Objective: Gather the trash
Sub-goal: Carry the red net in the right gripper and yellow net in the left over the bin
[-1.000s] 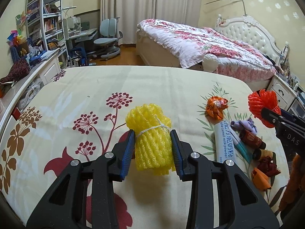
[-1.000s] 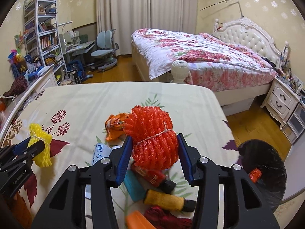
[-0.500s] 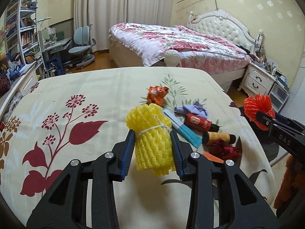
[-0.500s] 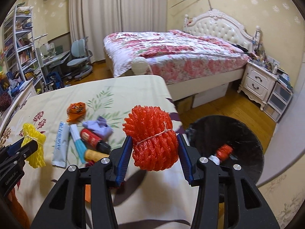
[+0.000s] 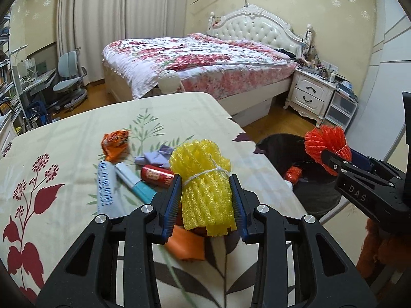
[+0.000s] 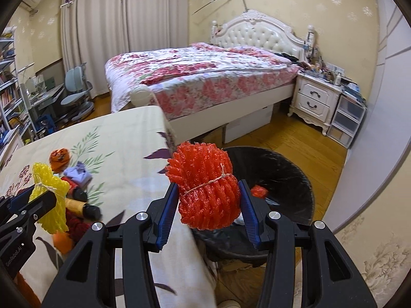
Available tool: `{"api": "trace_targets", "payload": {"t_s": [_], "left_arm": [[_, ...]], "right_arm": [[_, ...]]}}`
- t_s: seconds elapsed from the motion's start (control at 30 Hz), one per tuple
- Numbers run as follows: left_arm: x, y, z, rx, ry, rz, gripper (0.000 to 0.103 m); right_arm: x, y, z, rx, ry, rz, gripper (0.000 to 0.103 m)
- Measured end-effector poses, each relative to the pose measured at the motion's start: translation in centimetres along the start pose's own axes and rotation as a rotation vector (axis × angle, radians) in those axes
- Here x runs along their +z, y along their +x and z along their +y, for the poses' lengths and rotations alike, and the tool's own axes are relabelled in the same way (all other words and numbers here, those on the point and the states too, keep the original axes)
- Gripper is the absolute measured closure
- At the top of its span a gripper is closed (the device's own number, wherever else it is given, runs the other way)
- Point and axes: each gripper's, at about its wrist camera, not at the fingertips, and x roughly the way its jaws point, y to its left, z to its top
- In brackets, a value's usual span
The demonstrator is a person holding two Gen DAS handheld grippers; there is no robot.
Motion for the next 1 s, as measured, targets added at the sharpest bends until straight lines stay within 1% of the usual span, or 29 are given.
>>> {"api": "trace_targets", "payload": {"t_s": [0.13,0.3,0.63,0.8,1.0], "left_arm": [[0.8,1.4,-2.5,-0.013,0.033,-0.008,0.067],[2.1,3.7,-5.0,-0.037,0.053,0.012,0.067],[3.4,7.0,-9.7,-0.045,0.122,0.02,0.067],[3.7,8.7,-11.2,-0.041,0.152,0.024,0.066],[3.8,10.5,-12.4,-0.041,0.157,0.049,0.066]], "right_arm": [[0.2,0.8,-1.9,-0.022,0.03,-0.001,0.056],[0.2,1.8,-3.7,-0.037,0.052,0.003,0.056],[0.5,3.7,-6.7,-0.052,0.101,0.016,0.056],[0.6,4.5,-8.0,-0.066,0.121,0.021,0.056],[0.3,5.4,-9.1,-0.098,0.126,0.032,0.056]]}}
